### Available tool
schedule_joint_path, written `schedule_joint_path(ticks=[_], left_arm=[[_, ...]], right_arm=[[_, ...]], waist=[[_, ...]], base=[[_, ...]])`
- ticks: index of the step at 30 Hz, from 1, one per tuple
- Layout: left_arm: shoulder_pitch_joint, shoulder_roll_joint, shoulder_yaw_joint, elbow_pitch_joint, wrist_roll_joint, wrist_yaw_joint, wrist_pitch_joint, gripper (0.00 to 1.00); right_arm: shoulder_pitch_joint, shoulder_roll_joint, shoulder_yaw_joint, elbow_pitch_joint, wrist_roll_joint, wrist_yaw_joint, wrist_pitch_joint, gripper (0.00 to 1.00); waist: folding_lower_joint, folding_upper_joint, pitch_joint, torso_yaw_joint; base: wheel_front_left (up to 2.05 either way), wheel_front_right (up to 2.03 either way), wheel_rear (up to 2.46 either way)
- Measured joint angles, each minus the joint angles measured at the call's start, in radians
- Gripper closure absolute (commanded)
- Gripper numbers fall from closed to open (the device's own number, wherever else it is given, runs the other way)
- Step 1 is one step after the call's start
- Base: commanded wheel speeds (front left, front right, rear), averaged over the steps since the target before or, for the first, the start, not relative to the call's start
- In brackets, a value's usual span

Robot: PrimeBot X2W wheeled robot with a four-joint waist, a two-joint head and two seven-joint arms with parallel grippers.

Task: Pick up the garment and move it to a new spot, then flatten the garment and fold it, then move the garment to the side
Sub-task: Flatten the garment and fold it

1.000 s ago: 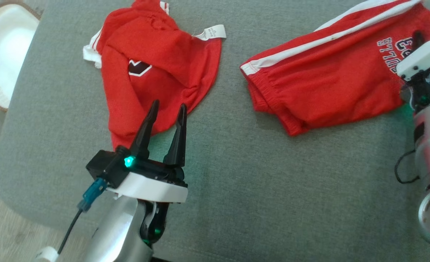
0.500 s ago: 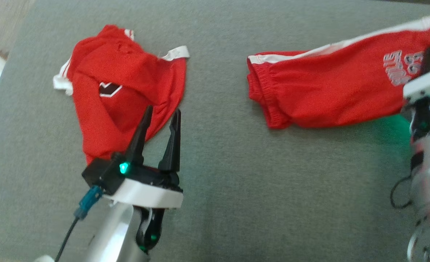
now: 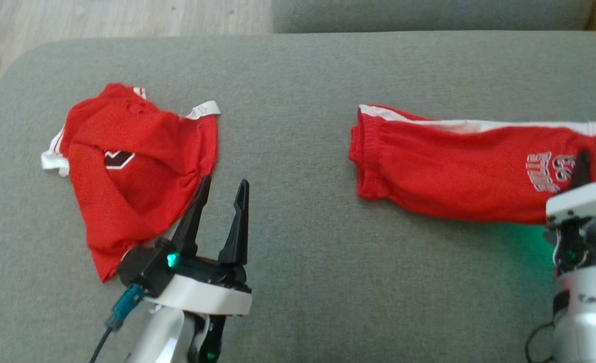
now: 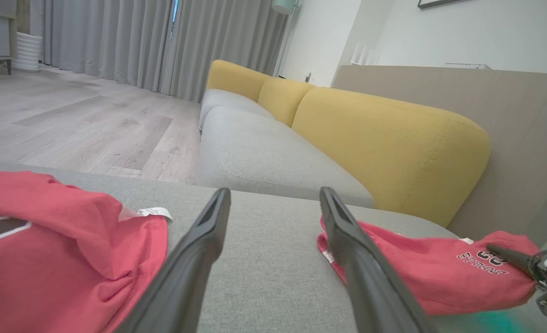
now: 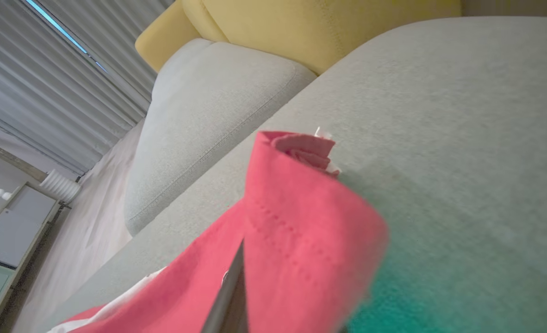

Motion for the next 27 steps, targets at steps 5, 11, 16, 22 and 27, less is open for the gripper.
schedule_joint_path(ticks=[5,11,16,22,27], left_arm=[[0.011,0.001,0.004,-0.008,0.008,0.000,0.000,0.00],[0.011,0.001,0.004,-0.008,0.008,0.000,0.000,0.00],[0.011,0.002,0.003,-0.007,0.008,0.000,0.000,0.00],[0.010,0.002,0.003,-0.002,0.008,0.000,0.000,0.00],[0.011,0.003,0.007,0.001,0.008,0.000,0.000,0.00]], right_arm=[[0.055,0.011,-0.024,-0.012,-0.012,0.000,-0.015,1.00],[0.054,0.015,-0.017,0.024,-0.002,0.000,-0.066,1.00],[0.037,0.015,0.008,0.074,-0.002,0.000,-0.113,1.00],[-0.031,0.014,0.082,0.097,0.001,0.000,-0.154,1.00],[-0.050,0.014,0.214,0.101,0.053,0.000,-0.168,1.00]], waist=[[0.0000,0.0000,-0.004,-0.020],[0.0003,0.0000,0.009,-0.028],[0.0003,0.0000,0.009,-0.027],[0.0002,0.0000,-0.003,-0.011],[0.0002,0.0000,-0.015,0.014]], base=[[0.00,0.00,0.00],[0.00,0.00,0.00],[0.00,0.00,0.00],[0.00,0.00,0.00],[0.00,0.00,0.00]])
